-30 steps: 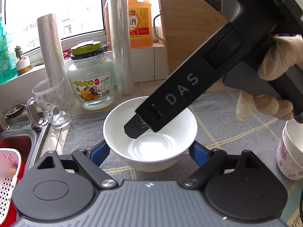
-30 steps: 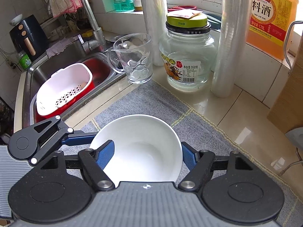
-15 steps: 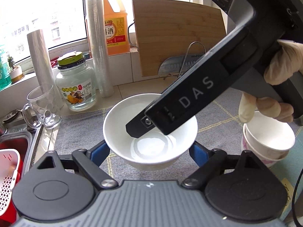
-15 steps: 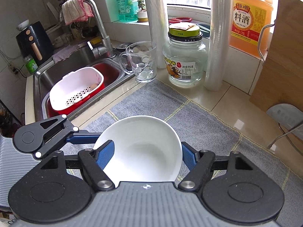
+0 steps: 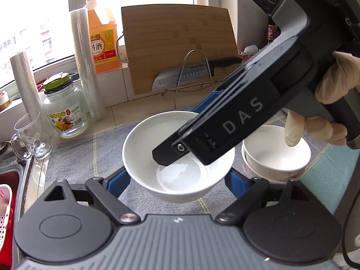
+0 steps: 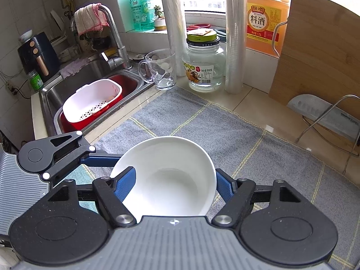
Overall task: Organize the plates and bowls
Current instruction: 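Lift the white bowl with the right gripper toward the nested floral bowls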
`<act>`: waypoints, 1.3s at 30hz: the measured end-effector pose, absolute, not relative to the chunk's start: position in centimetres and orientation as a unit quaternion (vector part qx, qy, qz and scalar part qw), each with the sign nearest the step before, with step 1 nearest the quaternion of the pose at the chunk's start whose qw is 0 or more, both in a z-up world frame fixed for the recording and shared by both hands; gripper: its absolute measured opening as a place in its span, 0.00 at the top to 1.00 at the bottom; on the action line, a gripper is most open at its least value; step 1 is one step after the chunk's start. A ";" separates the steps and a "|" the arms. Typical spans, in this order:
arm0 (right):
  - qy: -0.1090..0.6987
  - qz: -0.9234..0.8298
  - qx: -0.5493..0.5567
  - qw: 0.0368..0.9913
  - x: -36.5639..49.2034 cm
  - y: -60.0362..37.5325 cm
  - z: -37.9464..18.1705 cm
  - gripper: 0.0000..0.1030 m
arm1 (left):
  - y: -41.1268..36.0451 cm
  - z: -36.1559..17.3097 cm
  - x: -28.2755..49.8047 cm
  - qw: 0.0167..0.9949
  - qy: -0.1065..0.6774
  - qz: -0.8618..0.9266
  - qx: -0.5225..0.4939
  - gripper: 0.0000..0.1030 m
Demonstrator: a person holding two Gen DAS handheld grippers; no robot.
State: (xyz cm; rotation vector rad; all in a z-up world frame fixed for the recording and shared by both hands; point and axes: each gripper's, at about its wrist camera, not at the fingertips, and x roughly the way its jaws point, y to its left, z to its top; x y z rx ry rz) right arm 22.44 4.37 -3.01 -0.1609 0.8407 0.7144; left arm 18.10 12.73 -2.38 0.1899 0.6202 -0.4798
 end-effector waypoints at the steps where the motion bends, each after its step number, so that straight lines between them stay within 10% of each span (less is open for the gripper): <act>1: 0.398 0.336 -0.076 0.850 22.3 4.0 -2.9 0.22 | 12.5 -2.3 18.0 0.919 0.301 -0.237 0.093 0.13; 39: 0.418 0.179 -0.014 0.890 17.0 -8.4 -3.7 0.22 | 2.5 -3.3 18.0 0.863 0.298 -0.389 0.125 0.13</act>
